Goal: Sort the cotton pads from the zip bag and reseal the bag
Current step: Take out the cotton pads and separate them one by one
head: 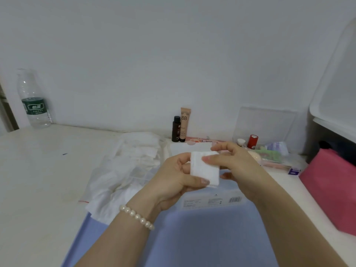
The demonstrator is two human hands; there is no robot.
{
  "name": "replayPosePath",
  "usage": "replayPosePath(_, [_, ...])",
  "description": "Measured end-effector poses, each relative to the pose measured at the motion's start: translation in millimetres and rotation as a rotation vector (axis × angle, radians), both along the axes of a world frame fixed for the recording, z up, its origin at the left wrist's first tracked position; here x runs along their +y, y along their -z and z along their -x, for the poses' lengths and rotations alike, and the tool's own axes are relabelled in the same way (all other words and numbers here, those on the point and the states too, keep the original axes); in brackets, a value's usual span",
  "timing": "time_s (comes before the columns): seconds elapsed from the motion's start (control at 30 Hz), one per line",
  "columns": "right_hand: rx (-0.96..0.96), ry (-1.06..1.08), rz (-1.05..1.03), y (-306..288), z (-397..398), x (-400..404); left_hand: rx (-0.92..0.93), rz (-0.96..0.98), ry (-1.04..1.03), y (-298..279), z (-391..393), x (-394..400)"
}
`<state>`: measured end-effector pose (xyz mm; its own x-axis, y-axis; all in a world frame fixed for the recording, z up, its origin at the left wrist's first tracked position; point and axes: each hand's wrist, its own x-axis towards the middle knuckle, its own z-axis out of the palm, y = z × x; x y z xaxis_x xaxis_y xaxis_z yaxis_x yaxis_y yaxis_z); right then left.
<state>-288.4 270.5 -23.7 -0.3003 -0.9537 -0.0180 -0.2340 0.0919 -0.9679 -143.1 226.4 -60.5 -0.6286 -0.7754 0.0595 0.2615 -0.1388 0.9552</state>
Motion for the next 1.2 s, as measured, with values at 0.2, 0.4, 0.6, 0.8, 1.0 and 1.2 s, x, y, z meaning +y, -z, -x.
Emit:
replayPosePath(0.2, [0.137, -0.147, -0.076, -8, 9, 8, -0.064, 0.099, -0.023, 0, -4, -4])
replayPosePath(0.4, [0.065, 0.065, 0.092, -5, 6, 2, -0.047, 0.046, -0.256, -7, -7, -7])
replayPosePath(0.6, [0.482, 0.183, 0.008, 33, -4, -14, -0.037, -0.175, -0.45, -4, -11, -22])
replayPosePath(0.8, [0.812, 0.19, -0.033, 47, -27, -21, -0.061, -0.241, -0.49, -1, -11, -26])
replayPosePath(1.0, [0.831, 0.076, -0.155, 48, -51, -36, -0.085, -0.318, -0.393, 1, -10, -26])
replayPosePath(1.2, [0.73, -0.102, -0.291, 39, -53, -42, -0.035, -0.356, -0.364, 1, -12, -28])
